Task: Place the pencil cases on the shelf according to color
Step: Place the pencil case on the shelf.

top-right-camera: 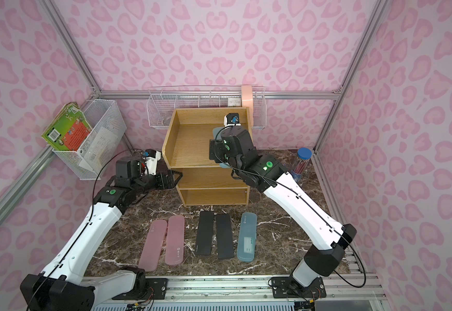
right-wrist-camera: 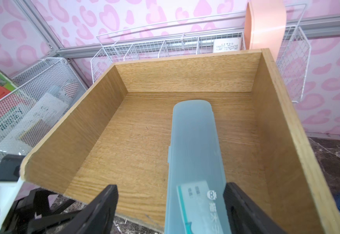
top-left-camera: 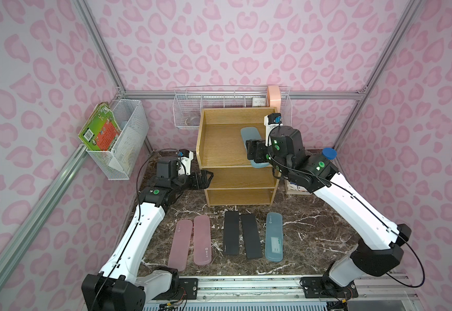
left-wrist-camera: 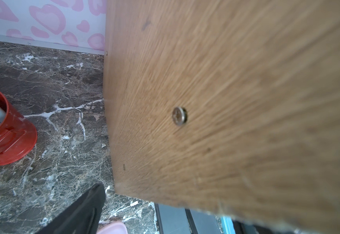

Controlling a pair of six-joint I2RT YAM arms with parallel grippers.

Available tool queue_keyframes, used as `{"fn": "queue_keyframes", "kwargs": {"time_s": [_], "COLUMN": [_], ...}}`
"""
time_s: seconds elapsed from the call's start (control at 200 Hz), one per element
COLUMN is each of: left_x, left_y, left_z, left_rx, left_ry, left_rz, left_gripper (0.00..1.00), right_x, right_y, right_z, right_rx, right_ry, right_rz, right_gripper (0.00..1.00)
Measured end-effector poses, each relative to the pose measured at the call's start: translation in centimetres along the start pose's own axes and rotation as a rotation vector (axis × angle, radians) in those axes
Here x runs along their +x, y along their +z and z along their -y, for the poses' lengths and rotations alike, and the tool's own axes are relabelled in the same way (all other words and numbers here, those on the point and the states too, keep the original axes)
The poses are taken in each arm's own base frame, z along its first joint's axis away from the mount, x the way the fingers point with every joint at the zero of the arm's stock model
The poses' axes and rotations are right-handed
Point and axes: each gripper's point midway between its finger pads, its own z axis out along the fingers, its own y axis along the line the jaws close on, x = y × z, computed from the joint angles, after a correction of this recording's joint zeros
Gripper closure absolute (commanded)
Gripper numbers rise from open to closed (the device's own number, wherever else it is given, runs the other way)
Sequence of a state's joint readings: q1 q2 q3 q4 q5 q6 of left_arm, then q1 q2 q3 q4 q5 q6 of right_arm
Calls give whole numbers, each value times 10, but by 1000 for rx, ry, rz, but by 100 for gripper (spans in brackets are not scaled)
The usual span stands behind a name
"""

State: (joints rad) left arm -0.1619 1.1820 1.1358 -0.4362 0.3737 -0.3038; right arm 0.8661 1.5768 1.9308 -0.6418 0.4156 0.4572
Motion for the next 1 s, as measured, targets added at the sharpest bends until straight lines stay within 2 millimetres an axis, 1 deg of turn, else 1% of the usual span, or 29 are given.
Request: {"fn": "queue_keyframes", "kwargs": {"time_s": [0.05,0.115,0.205,0.295,0.415,0.535,0.615,0.685,0.765,0.825,0.95,1.0], "left_x": [1,2,4,5,5,5,6,6,6,6,5,4], "left_y": [-1,-2,-2,-1,-1,0,0,0,0,0,-3,-5], "left_z": [0,0,-1,0,0,-1,-2,-2,-3,-3,-2,-1], "left_rx": [-3,-3,-9,-7,-7,-9,-12,-15,-16,-16,-20,-21], "left_ry": [0,4,11,13,14,12,11,11,10,10,12,15], "left_rz": [0,0,-2,-3,-3,-8,-9,-9,-9,-9,-3,3], "left_gripper": [1,1,1,1,1,1,1,1,1,1,1,1], "right_x": [8,20,39,53,68,61,56,53,48,41,19,14], "right_y": [-6,-11,-12,-5,15,35,41,42,36,24,-23,-37], "right_z": [1,4,6,5,4,12,16,17,15,6,-23,-30], "right_rx": [-5,-7,-12,-16,-4,26,36,36,28,4,-84,-114], "right_ry": [-15,-27,-43,-58,-71,-37,-22,-17,-20,-43,-71,-78], "right_rz": [-11,-33,-75,-118,-166,-142,-128,-125,-121,-100,-9,14], "right_gripper": [43,49,56,57,59,60,60,59,56,53,41,38]}}
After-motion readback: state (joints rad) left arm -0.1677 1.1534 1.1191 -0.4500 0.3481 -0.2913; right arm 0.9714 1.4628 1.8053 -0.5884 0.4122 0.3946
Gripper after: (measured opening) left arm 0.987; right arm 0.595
